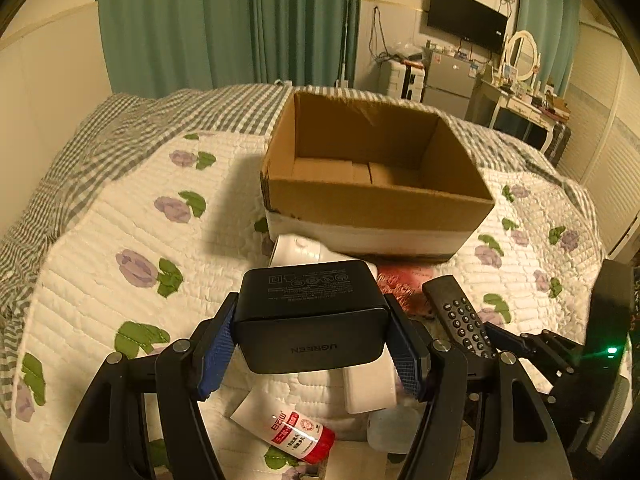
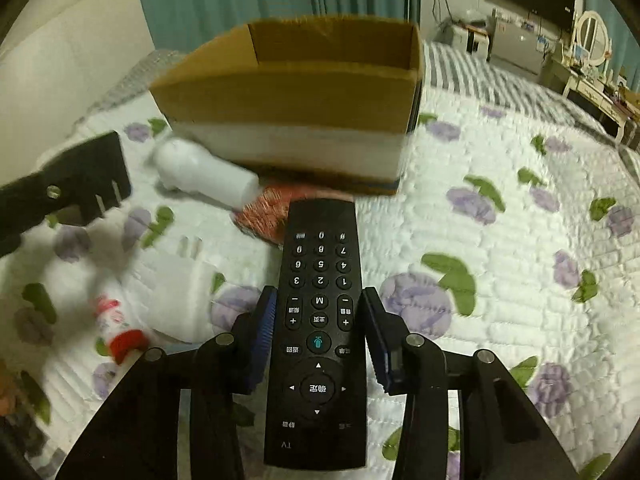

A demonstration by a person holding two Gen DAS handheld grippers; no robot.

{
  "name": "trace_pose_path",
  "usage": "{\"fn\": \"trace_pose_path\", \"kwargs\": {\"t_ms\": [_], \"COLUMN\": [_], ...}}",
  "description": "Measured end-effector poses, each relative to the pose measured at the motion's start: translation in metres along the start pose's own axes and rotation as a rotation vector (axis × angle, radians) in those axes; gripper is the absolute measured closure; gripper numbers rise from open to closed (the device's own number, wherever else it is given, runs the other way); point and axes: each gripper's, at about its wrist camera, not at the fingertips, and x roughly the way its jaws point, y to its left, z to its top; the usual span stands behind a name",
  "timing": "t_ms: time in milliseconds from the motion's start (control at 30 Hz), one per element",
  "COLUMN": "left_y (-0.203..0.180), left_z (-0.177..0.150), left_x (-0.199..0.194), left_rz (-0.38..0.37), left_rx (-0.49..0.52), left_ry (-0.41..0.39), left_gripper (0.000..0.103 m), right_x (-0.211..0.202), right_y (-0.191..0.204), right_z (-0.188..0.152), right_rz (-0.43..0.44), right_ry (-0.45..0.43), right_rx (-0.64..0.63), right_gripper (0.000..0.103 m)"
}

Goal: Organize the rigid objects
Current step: 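Carry the remote and charger over the cardboard box and open both tools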

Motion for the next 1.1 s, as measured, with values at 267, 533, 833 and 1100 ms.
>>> {"fn": "trace_pose_path", "kwargs": {"t_ms": [267,533,833,1100], "left_y": [-0.007,-0.017,-0.027,-0.021], "left_z": [0.032,0.098,0.155,0.147], "left_x": [-0.028,-0.026,0.064,0.131], "left_rz": [-0.024,-0.035,-0.039,-0.04], "left_rx": [0.013,0.046,0.086,0.104], "left_ry": [-0.072,-0.15,-0.127,-0.051], "left_gripper": [0.034,0.034,0.034,0.034], "right_x": [-0.052,-0.086,-0.018,0.057], "right_y": [0.01,-0.002,-0.035,-0.055], "right_z": [0.029,0.114,0.198,0.2], "right_rz": [0.022,0.011,0.011,0.01], "right_ry": [-0.131,-0.273,-0.282,-0.214], "right_rx": [-0.023,-0.041,0.008,0.021], "right_gripper": [0.061,0.061,0.061,0.061]}}
